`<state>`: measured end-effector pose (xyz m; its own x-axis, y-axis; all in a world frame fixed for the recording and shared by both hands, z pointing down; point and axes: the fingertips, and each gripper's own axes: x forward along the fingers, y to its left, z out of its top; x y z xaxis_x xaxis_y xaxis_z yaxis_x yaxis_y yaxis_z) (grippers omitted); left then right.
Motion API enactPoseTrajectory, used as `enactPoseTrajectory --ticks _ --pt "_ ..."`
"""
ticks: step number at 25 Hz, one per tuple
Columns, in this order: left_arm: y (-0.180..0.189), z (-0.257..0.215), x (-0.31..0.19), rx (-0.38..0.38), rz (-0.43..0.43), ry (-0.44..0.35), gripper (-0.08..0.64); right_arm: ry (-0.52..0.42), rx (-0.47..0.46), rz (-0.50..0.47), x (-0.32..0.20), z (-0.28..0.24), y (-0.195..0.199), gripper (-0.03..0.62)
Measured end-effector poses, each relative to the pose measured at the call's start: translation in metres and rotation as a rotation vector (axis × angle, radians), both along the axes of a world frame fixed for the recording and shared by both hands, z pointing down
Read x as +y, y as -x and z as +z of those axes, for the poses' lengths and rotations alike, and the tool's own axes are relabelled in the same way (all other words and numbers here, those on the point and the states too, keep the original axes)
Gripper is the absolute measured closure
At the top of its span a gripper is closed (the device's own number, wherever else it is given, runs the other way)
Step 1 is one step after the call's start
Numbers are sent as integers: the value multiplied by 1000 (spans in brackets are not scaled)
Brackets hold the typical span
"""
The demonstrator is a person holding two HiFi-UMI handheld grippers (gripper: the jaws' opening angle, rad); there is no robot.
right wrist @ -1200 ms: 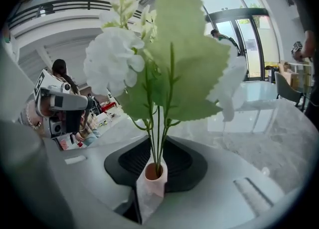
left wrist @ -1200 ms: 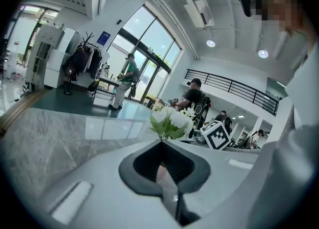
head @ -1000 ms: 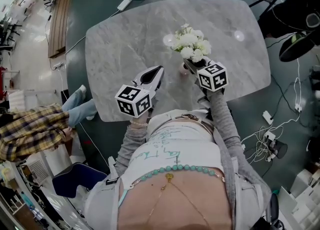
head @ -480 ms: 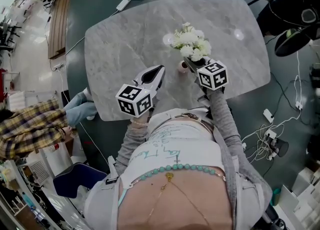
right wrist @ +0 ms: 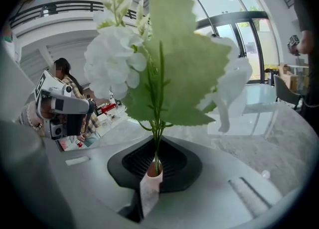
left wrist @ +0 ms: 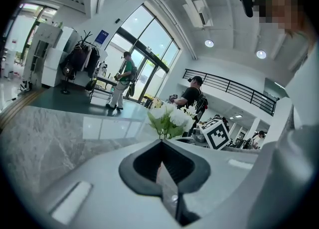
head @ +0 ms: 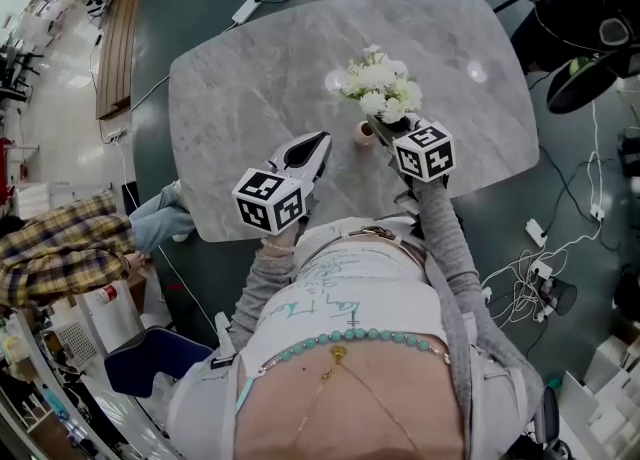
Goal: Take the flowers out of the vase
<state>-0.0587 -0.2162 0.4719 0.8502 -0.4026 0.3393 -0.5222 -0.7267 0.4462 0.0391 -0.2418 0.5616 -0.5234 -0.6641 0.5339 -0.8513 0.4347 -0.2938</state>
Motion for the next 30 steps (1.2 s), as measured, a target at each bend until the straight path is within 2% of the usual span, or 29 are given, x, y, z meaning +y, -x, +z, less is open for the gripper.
enactPoseTrajectory --ticks 9,30 --pt "-1 1 1 -11 6 -5 560 -33 38 -6 3 -9 -3 548" --pt "0 7 15 -17 38 5 560 -111 20 -10 8 -43 3 549"
